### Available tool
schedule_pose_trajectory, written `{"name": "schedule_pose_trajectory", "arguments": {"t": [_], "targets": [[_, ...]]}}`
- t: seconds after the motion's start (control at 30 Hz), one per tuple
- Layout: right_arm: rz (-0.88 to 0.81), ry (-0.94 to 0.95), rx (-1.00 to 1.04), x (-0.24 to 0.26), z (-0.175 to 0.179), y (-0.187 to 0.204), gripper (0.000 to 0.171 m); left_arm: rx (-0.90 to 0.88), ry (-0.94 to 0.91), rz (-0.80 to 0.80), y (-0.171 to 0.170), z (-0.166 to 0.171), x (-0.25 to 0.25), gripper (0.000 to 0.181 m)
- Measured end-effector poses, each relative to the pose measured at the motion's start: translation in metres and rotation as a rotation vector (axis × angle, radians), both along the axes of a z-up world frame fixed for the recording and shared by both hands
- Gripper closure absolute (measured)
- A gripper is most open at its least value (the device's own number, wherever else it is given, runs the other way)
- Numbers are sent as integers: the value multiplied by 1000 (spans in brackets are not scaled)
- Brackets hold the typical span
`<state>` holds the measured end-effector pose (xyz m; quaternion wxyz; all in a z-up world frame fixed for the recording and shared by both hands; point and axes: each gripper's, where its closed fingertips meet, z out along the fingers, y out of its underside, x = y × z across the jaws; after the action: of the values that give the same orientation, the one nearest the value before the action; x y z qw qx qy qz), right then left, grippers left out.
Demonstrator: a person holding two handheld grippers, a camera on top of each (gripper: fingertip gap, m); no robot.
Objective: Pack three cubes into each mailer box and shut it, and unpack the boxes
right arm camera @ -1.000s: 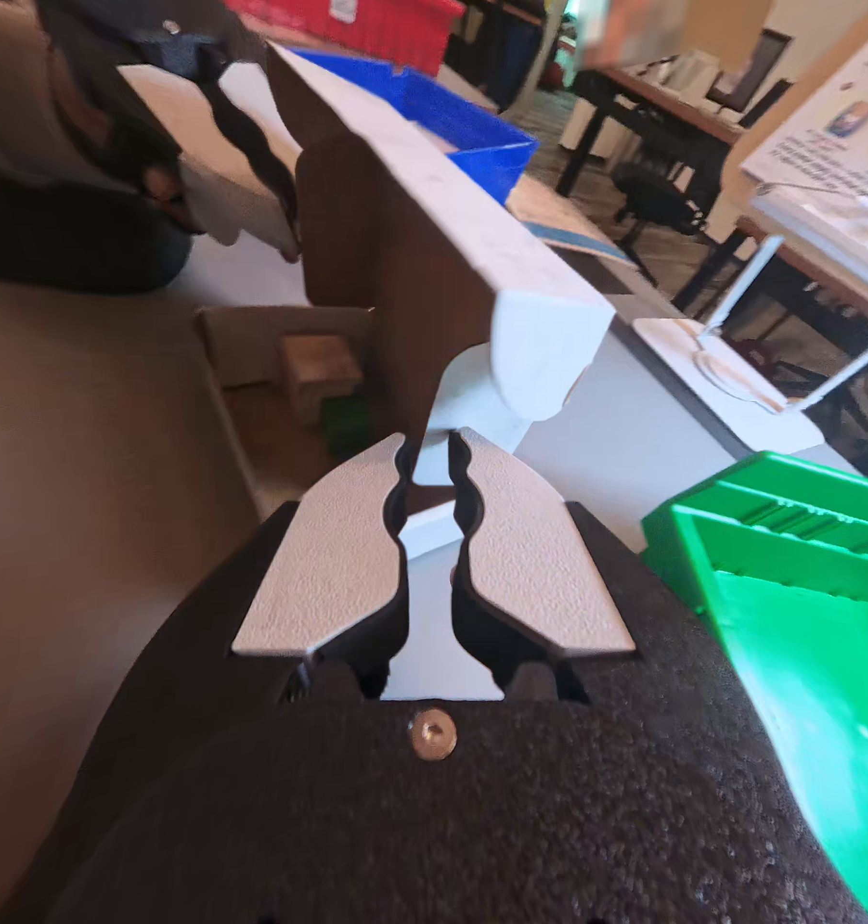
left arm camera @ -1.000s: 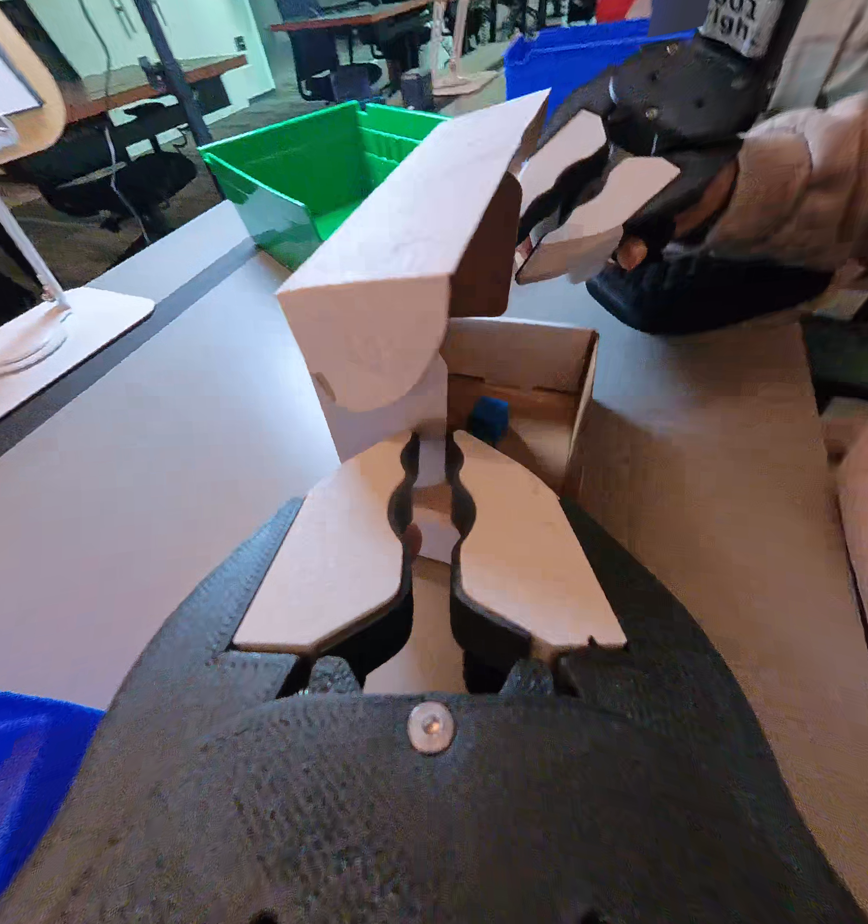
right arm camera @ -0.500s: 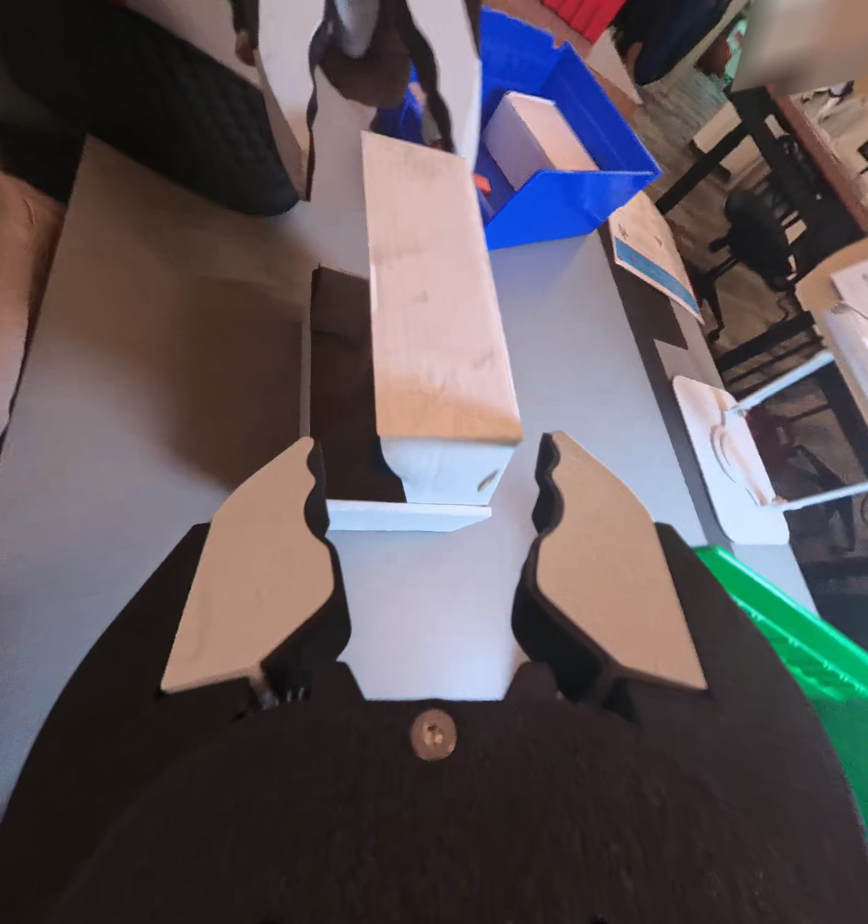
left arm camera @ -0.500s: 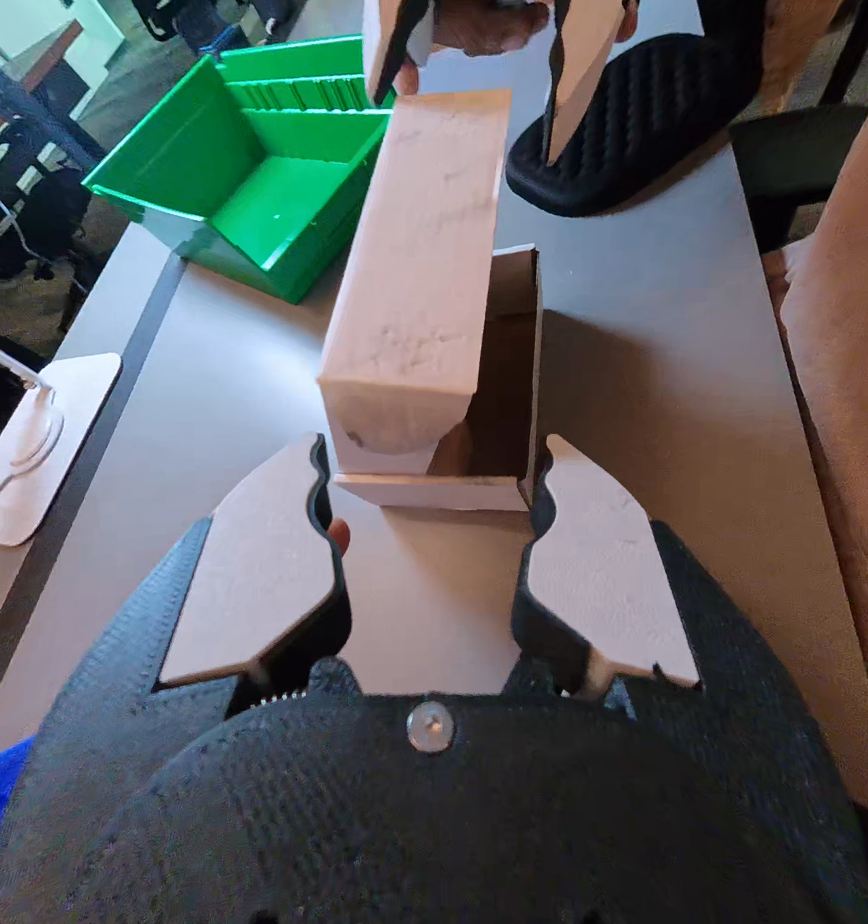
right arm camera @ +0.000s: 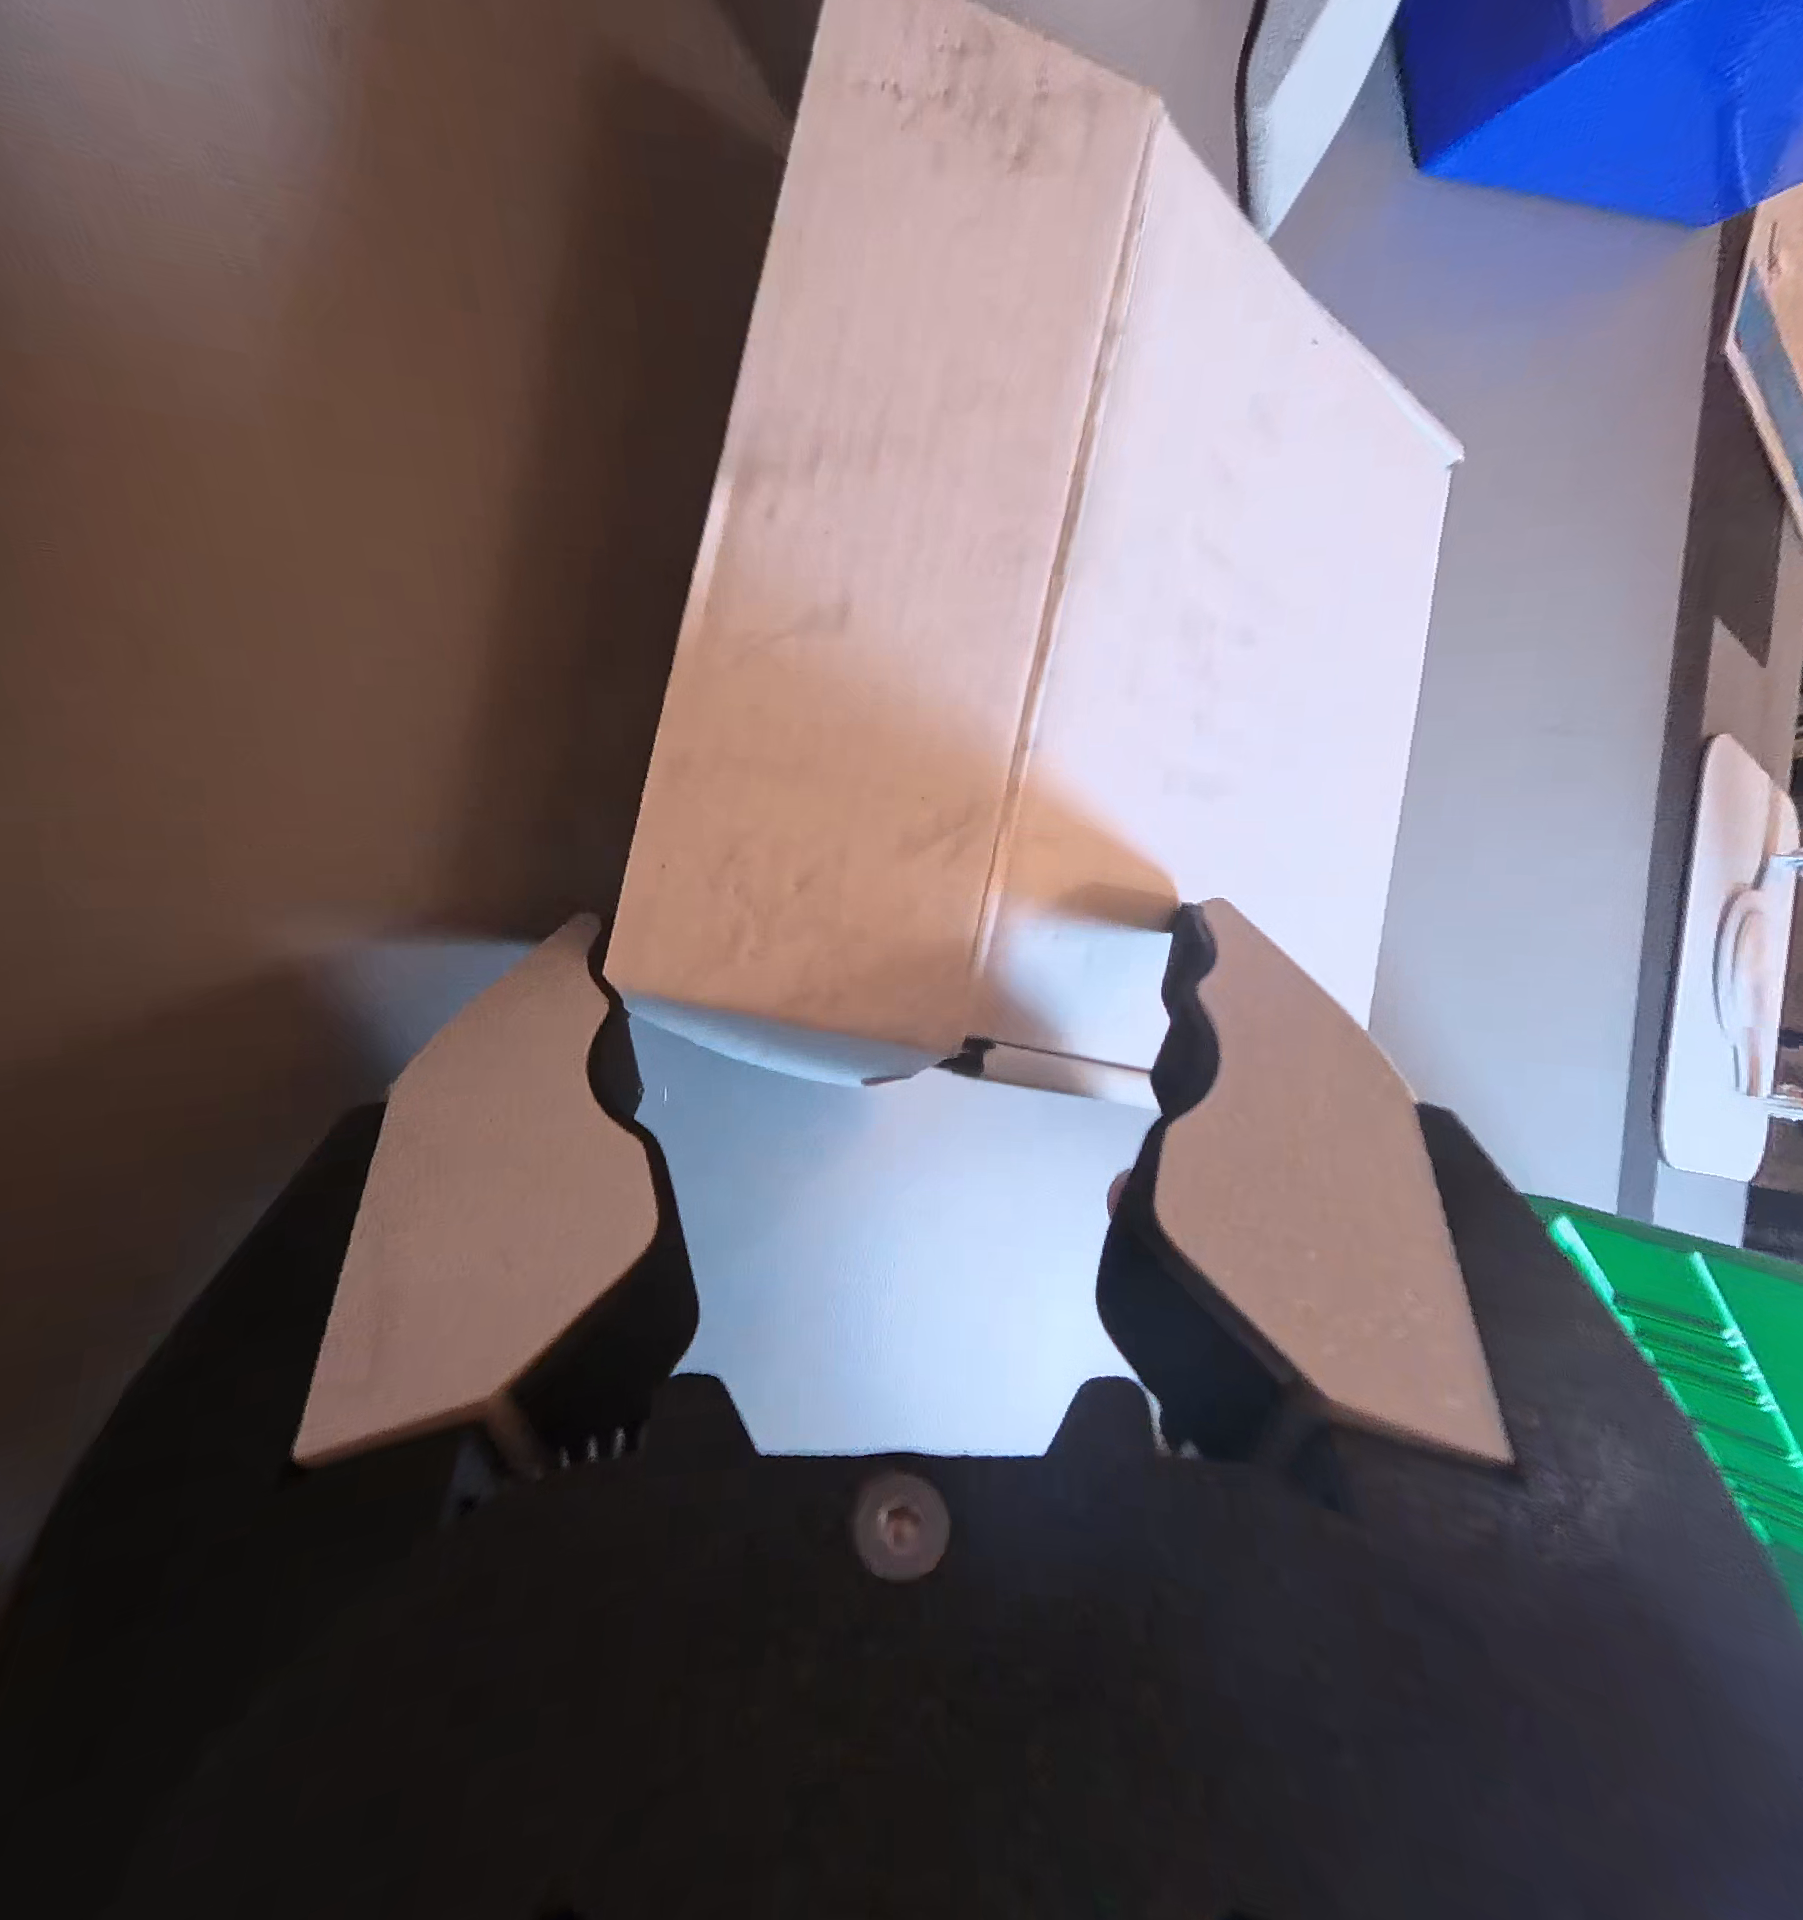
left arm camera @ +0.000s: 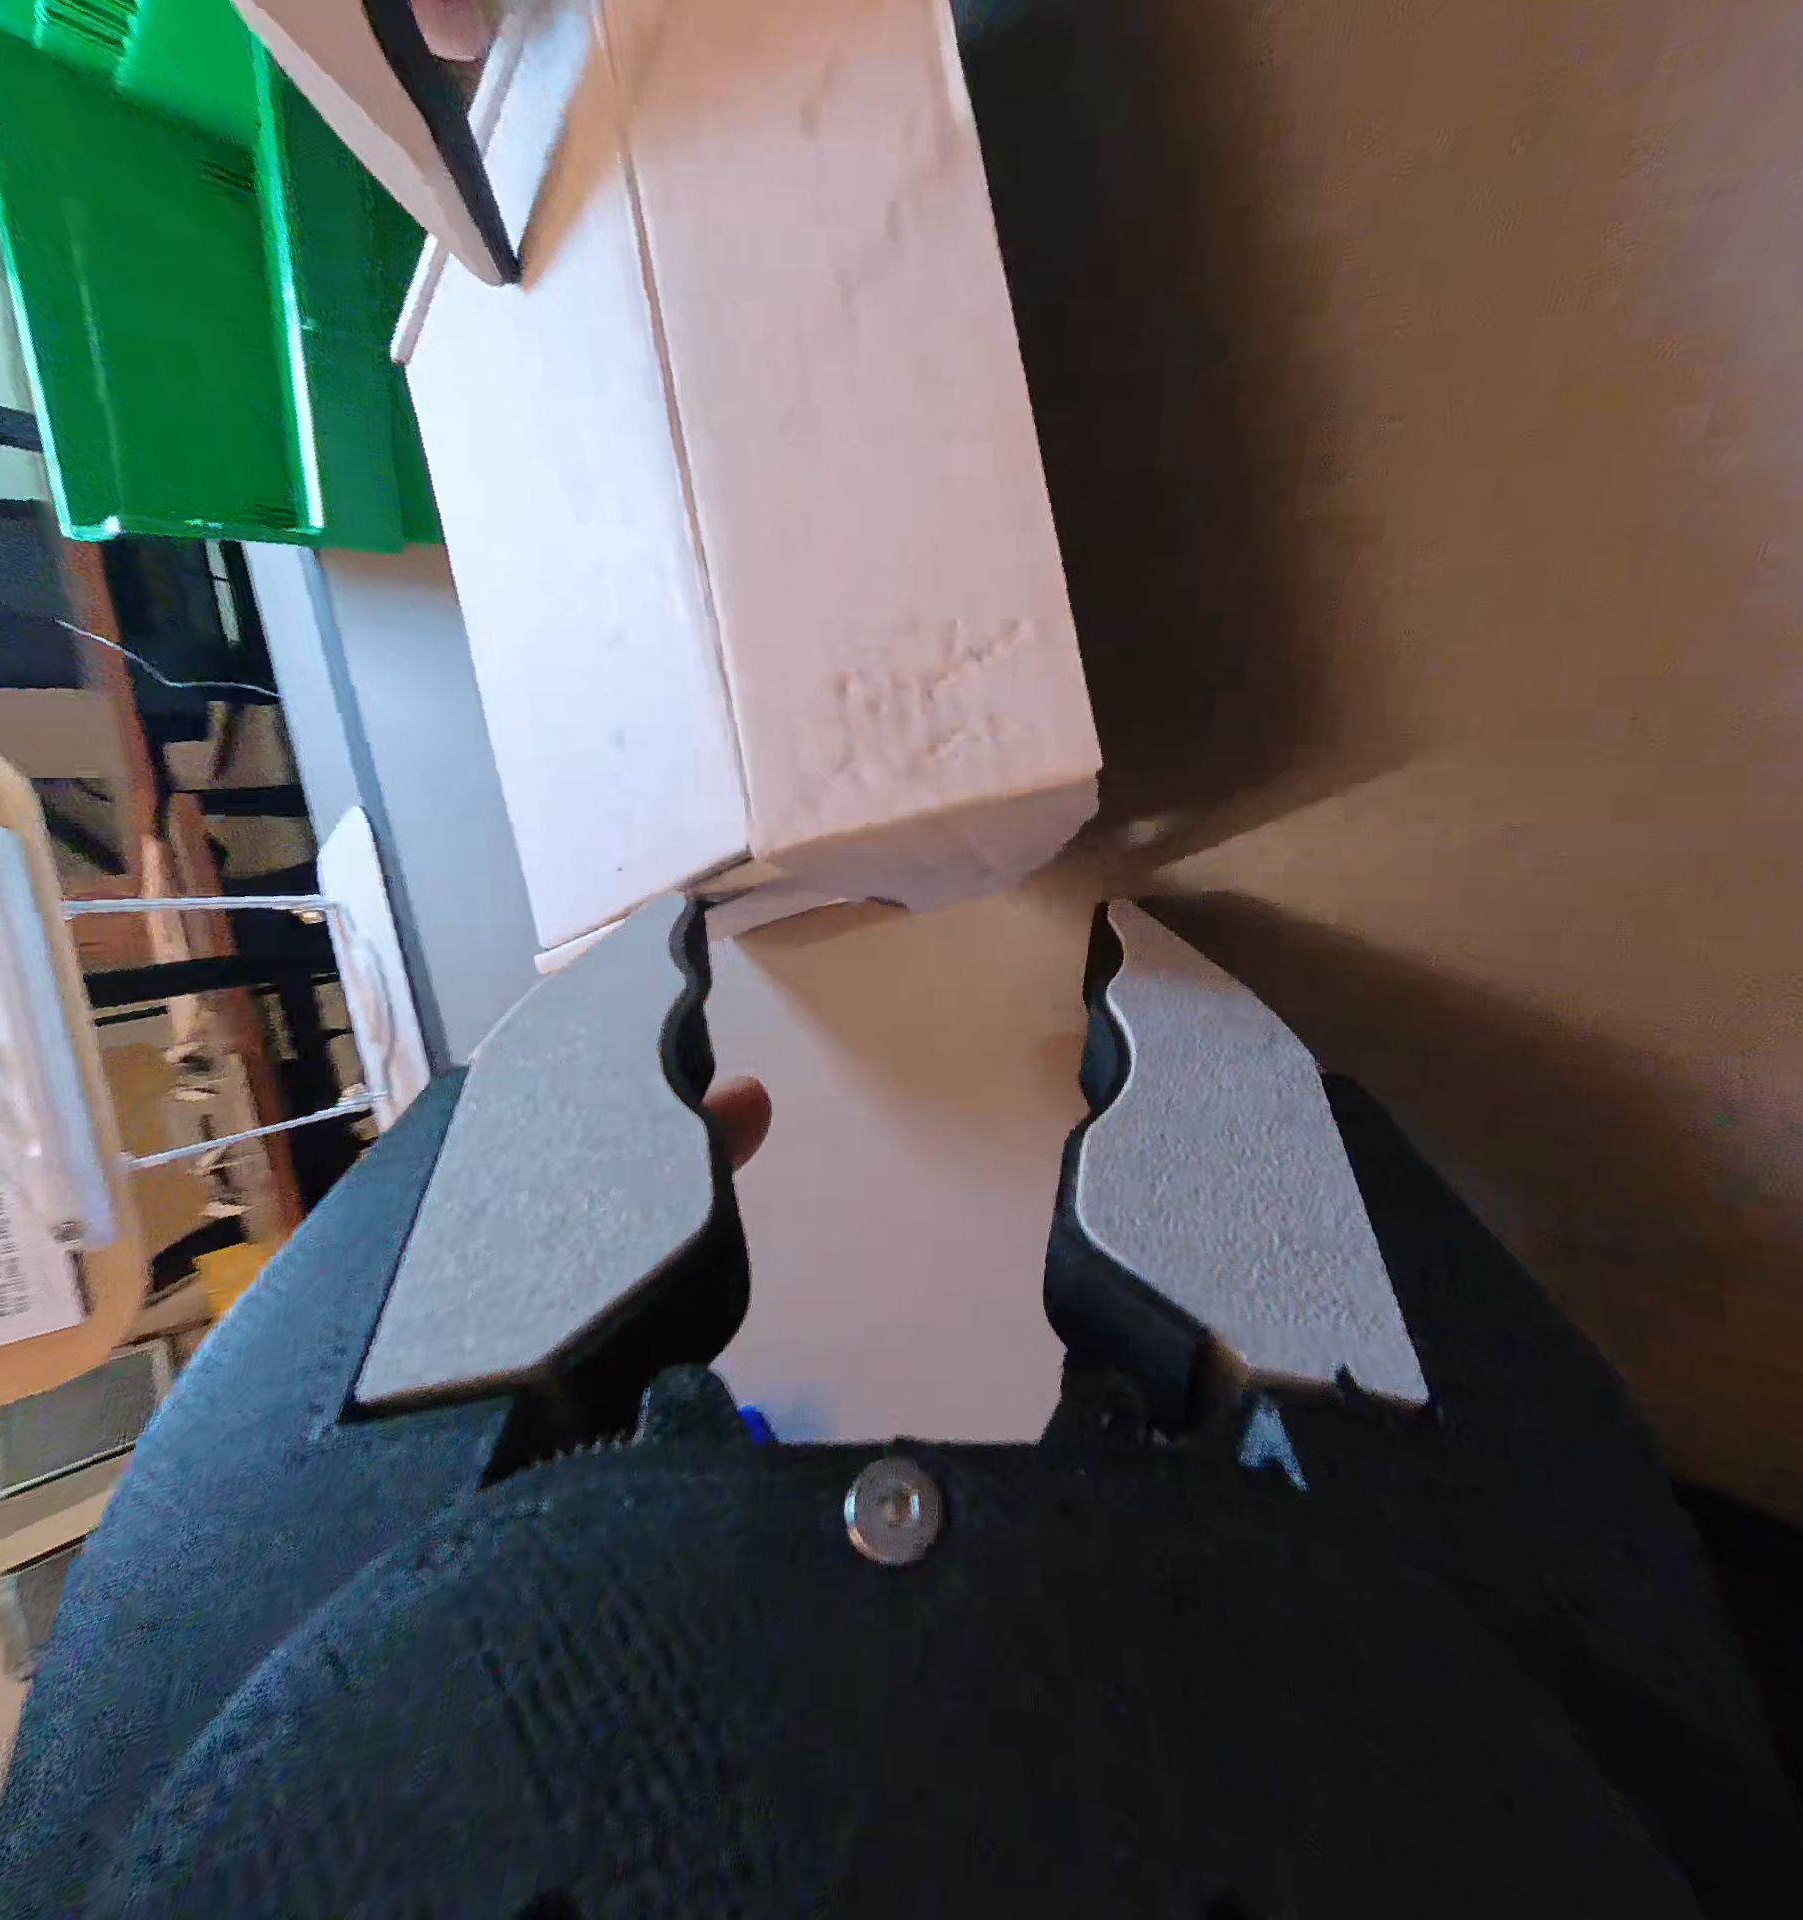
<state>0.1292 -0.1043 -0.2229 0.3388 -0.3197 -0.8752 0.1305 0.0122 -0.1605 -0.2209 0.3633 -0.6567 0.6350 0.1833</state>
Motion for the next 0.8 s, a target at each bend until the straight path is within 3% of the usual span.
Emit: {"name": "schedule_pose_trajectory", "arguments": {"t": [0.13, 0.3, 0.43, 0.7, 0.8], "targets": [[8, -27, 26, 1, 0, 0, 73, 88, 129, -7, 3, 1, -5, 117], [23, -44, 54, 4, 1, 2, 75, 9, 48, -46, -3, 11, -1, 112], [29, -38, 38, 4, 2, 0, 77, 6, 123, -123, -2, 8, 10, 109], [4, -24, -12, 17, 5, 9, 82, 27, 173, -163, 3, 0, 8, 114], [-3, 2, 23, 21, 7, 19, 85, 12, 110, -155, 0, 3, 11, 118]]}}
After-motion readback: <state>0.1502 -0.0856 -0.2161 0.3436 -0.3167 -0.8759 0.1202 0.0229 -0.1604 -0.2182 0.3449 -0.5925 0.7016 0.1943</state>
